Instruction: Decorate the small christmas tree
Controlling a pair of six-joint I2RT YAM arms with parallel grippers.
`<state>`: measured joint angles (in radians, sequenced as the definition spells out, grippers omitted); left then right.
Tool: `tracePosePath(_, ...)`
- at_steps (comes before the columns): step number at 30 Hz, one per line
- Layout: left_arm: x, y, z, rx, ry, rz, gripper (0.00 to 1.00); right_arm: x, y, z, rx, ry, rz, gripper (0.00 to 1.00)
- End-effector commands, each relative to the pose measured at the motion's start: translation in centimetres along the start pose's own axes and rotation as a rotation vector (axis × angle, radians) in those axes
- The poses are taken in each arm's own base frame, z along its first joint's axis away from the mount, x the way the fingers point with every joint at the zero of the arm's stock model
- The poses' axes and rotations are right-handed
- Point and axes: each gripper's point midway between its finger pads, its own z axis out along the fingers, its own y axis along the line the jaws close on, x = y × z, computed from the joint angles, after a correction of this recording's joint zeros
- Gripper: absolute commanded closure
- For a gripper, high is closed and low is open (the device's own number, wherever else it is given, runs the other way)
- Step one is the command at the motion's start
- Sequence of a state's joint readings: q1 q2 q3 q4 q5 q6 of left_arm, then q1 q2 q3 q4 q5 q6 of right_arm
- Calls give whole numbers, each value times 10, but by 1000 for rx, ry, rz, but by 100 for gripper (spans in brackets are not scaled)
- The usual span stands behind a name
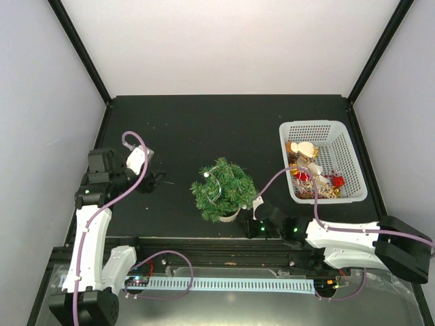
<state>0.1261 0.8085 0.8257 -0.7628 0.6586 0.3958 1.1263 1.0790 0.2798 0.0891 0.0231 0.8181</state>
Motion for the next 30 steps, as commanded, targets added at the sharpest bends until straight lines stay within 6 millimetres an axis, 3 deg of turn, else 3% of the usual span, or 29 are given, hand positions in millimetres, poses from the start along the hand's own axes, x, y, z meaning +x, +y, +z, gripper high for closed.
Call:
tracePosePath(1,-8,2,-3,-8,-39,0,25,-25,20,3,-52,-85,11,90)
tracePosePath(30,-8,8,-10,-40,-60,-8,24,-77,9,50,-88,-136,186,91)
